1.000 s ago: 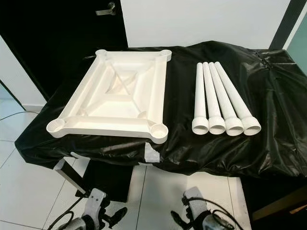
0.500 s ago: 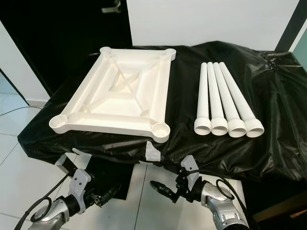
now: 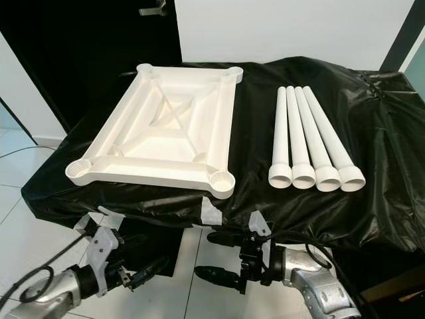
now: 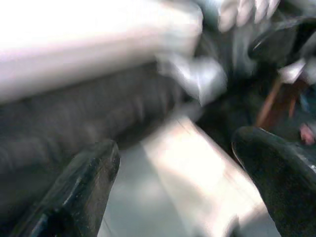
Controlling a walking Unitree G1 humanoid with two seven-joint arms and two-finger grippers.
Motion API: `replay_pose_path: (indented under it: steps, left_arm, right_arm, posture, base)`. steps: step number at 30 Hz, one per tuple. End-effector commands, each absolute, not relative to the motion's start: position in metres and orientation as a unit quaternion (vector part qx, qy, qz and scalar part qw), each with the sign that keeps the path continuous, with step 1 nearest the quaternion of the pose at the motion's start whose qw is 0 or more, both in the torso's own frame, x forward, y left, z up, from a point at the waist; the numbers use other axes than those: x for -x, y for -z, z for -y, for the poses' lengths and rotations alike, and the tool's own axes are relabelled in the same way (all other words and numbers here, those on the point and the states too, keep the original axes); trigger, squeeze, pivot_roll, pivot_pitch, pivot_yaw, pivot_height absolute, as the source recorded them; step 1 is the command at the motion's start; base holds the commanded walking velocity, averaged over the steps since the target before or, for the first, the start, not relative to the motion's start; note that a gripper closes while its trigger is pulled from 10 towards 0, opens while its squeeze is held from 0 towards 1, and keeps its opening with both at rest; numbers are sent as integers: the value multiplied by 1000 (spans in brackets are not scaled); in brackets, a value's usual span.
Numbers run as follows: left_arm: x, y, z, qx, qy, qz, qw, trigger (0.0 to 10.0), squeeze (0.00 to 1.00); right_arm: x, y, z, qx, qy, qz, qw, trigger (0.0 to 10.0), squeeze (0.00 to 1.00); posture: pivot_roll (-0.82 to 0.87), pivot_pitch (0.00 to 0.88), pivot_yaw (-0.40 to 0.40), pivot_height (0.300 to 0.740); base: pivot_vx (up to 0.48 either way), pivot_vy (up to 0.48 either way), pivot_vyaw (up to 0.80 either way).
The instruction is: Building children table
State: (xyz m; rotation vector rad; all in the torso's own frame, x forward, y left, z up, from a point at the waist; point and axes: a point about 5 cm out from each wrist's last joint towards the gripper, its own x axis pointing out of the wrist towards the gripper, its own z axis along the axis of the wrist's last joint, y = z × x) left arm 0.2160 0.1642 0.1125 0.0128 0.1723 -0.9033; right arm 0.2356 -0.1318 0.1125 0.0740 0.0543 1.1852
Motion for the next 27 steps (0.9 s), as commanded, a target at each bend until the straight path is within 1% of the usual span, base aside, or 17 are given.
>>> replay_pose_path:
  steps: [1, 2, 3, 5, 6, 8, 11, 12, 13, 15, 16, 17, 18, 19, 21, 24, 27]
  left_arm:
    - [-217, -132, -163, 20, 519, -44, 854, 10000, 0]
    - [-227, -146, -166, 28, 491, -12, 871, 10000, 0]
    - [-227, -146, -166, 28, 491, -12, 871, 10000, 0]
    - [-240, -166, -172, 44, 447, 24, 893, 10000, 0]
    - [-240, -166, -172, 44, 447, 24, 893, 10000, 0]
    - [-253, -178, -176, 47, 392, 57, 917, 10000, 0]
    - [-257, -181, -177, 52, 372, 63, 925, 10000, 0]
    - [-262, -184, -178, 54, 349, 70, 933, 10000, 0]
    - [-262, -184, -178, 54, 349, 70, 933, 10000, 0]
    - [-274, -183, -176, 52, 293, 61, 953, 10000, 0]
    - [-274, -183, -176, 52, 293, 61, 953, 10000, 0]
    - [-280, -181, -174, 51, 258, 55, 963, 10000, 0]
    - [-280, -181, -174, 51, 258, 55, 963, 10000, 0]
    - [-285, -177, -171, 47, 226, 44, 972, 10000, 0]
    - [-290, -174, -168, 31, 190, 37, 981, 10000, 0]
    - [-290, -172, -166, 35, 181, 31, 982, 10000, 0]
    - [-291, -168, -163, 15, 134, 34, 990, 10000, 0]
  right_arm:
    - [-249, -132, 138, -45, -511, 21, 858, 10000, 0]
    - [-259, -145, 141, -49, -479, 53, 875, 10000, 0]
    - [-259, -145, 141, -49, -479, 53, 875, 10000, 0]
    - [-271, -162, 145, -56, -436, 89, 894, 10000, 0]
    - [-271, -162, 145, -56, -436, 89, 894, 10000, 0]
    - [-280, -170, 148, -62, -390, 111, 912, 10000, 0]
    - [-283, -173, 149, -65, -373, 117, 918, 10000, 0]
    - [-287, -175, 149, -67, -349, 122, 927, 10000, 0]
    - [-287, -175, 149, -67, -349, 122, 927, 10000, 0]
    - [-294, -179, 150, -66, -287, 128, 947, 10000, 0]
    - [-294, -179, 150, -66, -287, 128, 947, 10000, 0]
    - [-297, -180, 151, -61, -249, 130, 958, 10000, 0]
    - [-297, -180, 151, -61, -249, 130, 958, 10000, 0]
    - [-300, -180, 153, -45, -209, 125, 969, 10000, 0]
    - [-302, -180, 154, -20, -161, 125, 979, 10000, 0]
    - [-303, -180, 154, -7, -147, 125, 981, 10000, 0]
    - [-299, -176, 147, 25, -106, 139, 984, 10000, 0]
  posture:
    - [82, 0, 17, 740]
    - [83, 0, 16, 740]
    - [83, 0, 16, 740]
    - [83, 0, 16, 740]
    - [83, 0, 16, 740]
    - [88, 0, 11, 740]
    - [88, 0, 11, 740]
    - [89, 0, 9, 740]
    - [89, 0, 9, 740]
    - [89, 0, 6, 740]
    - [89, 0, 6, 740]
    - [87, 0, 8, 740]
    - [87, 0, 8, 740]
    - [86, 0, 7, 740]
    - [85, 0, 5, 740]
    - [87, 0, 3, 740]
    - [92, 0, -9, 740]
  base:
    - [0, 0, 0]
    - [0, 0, 0]
    - [0, 0, 0]
    - [0, 0, 0]
    - [0, 0, 0]
    - [0, 0, 0]
    - [0, 0, 0]
    - [0, 0, 0]
    - [0, 0, 0]
    - [0, 0, 0]
    - [0, 0, 0]
    - [0, 0, 0]
    - [0, 0, 0]
    - [0, 0, 0]
    - [0, 0, 0]
    - [0, 0, 0]
    - [0, 0, 0]
